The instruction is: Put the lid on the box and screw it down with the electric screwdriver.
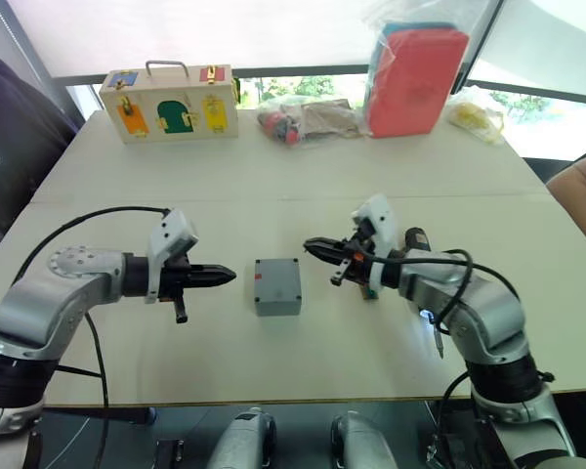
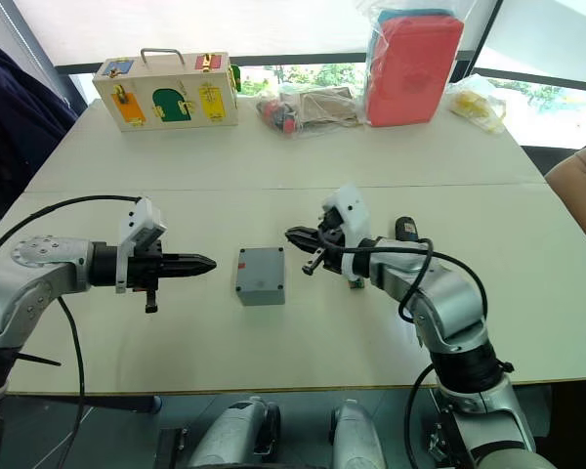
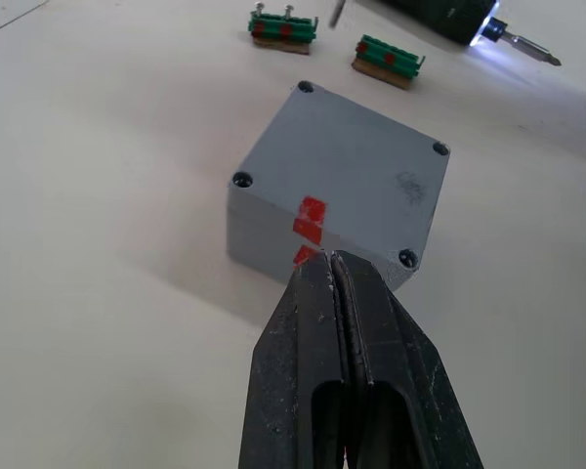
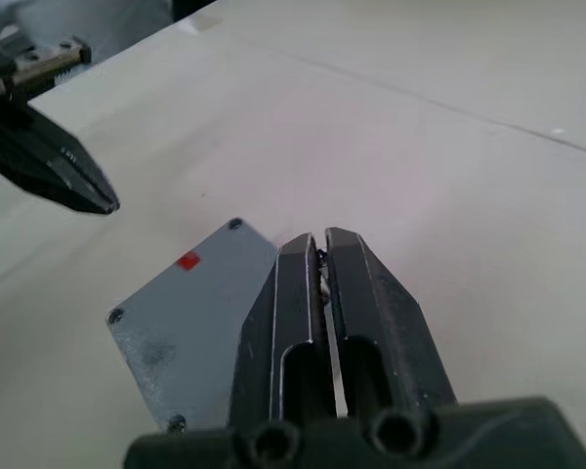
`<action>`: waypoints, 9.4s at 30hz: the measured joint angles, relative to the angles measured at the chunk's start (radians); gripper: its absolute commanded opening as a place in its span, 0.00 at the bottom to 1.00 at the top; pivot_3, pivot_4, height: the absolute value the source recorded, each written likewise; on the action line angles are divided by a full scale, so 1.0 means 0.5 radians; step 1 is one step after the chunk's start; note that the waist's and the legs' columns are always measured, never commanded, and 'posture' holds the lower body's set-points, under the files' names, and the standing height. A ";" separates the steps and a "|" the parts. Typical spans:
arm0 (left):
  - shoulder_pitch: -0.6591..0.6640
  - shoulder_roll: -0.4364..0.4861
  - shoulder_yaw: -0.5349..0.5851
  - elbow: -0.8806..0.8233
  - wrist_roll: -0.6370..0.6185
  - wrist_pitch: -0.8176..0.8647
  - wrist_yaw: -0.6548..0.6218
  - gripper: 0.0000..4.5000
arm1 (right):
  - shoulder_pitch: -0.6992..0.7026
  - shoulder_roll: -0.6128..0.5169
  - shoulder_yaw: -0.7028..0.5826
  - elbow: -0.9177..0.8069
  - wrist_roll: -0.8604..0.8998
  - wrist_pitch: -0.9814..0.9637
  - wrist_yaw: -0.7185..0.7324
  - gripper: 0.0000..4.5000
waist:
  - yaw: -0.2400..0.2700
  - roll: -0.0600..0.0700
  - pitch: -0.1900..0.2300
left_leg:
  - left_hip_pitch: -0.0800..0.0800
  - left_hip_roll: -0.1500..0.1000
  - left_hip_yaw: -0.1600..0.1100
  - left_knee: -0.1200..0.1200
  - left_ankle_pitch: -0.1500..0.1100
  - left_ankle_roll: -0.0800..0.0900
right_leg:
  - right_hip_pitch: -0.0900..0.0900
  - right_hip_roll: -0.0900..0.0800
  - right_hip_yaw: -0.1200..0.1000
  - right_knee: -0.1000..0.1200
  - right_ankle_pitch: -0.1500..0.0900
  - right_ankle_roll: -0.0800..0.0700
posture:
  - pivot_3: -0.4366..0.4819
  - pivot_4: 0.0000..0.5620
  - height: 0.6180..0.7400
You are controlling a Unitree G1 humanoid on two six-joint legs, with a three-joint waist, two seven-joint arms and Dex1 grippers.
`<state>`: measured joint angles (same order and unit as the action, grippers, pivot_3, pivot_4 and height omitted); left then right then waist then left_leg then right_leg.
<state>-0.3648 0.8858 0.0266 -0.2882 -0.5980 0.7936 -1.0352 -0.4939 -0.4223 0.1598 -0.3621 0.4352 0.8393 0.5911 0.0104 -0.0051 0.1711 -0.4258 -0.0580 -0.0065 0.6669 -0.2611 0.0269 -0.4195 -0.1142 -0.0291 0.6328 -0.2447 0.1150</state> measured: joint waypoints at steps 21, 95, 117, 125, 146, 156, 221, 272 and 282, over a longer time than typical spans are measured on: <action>0.071 -0.010 0.056 -0.131 -0.051 0.051 0.126 0.00 | -0.012 0.049 0.137 0.228 -0.190 -0.222 0.065 0.01 | -0.007 0.000 0.000 | 0.000 0.000 0.000 -0.001 0.003 -0.005 | -0.002 0.001 0.001 0.000 0.000 0.000 | 0.48 0.27 1.00; -0.165 -0.310 -0.251 -0.164 0.170 -0.330 -0.018 0.00 | -1.003 -0.876 0.164 1.567 0.395 1.530 -0.333 0.41 | -0.004 -0.001 0.001 | 0.004 -0.002 0.004 0.003 -0.008 0.013 | 0.007 -0.006 -0.001 -0.004 0.001 0.000 | 0.48 0.27 1.00; -0.435 -0.335 -0.407 0.327 0.314 -0.293 -0.144 0.00 | -0.114 0.463 -0.481 0.008 0.387 -0.210 -0.258 0.41 | -0.043 0.004 0.003 | -0.010 0.000 0.003 0.001 0.006 -0.009 | -0.012 0.002 0.003 0.012 0.001 0.002 | 0.48 0.27 1.00; -0.365 -0.337 -0.490 0.297 0.440 -0.350 -0.126 0.00 | -0.053 0.470 -0.315 0.058 0.247 -0.476 -0.185 0.41 | -0.049 0.004 0.003 | -0.008 0.000 0.002 -0.001 0.007 -0.010 | -0.013 0.002 0.004 0.011 0.001 0.002 | 0.48 0.27 1.00; -0.311 -0.338 -0.488 0.228 0.491 -0.381 -0.092 0.00 | 0.007 0.470 -0.120 0.311 -0.021 -0.853 -0.067 0.41 | -0.045 0.003 0.002 | -0.002 0.000 0.002 -0.001 0.007 -0.010 | -0.008 0.002 0.005 0.011 0.000 0.002 | 0.48 0.27 1.00; -0.308 -0.338 -0.488 0.220 0.491 -0.371 -0.095 0.00 | 0.007 0.467 -0.138 0.329 -0.006 -0.851 -0.050 0.41 | -0.044 0.003 0.002 | -0.001 0.000 0.002 -0.001 0.007 -0.010 | -0.007 0.002 0.005 0.011 0.000 0.002 | 0.48 0.27 1.00; -0.224 -0.359 -0.492 0.239 0.514 -0.444 -0.096 0.00 | -0.002 0.437 -0.093 0.335 -0.112 -0.766 -0.117 0.41 | -0.035 0.004 -0.026 | 0.036 0.000 0.000 -0.009 -0.005 0.006 | 0.026 0.000 0.003 -0.006 -0.002 0.000 | 0.48 0.27 1.00; -0.141 -0.149 -0.285 -0.240 0.237 -0.240 -0.076 0.00 | -0.640 -1.066 -0.132 1.319 0.955 1.531 -0.549 0.99 | -0.037 0.013 -0.001 | -0.002 0.000 0.006 0.000 -0.008 0.014 | 0.002 -0.006 -0.001 -0.007 -0.001 0.001 | 0.48 0.27 1.00; -0.005 0.028 0.176 0.055 0.181 -0.172 0.021 0.00 | -0.834 -1.155 -0.189 0.927 0.728 0.946 0.059 0.99 | -0.049 0.014 0.002 | -0.003 0.003 0.006 -0.003 -0.008 0.014 | -0.003 0.000 0.000 -0.007 -0.001 0.002 | 0.48 0.27 1.00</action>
<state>-0.3671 0.8998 0.1147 -0.2609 -0.5074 0.7074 -1.0247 -0.9109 -0.9997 0.0652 0.1017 0.7994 1.3122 0.6204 -0.0142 0.0018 0.1721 -0.4271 -0.0564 -0.0035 0.6651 -0.2651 0.0337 -0.4209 -0.1142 -0.0292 0.6296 -0.2454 0.1158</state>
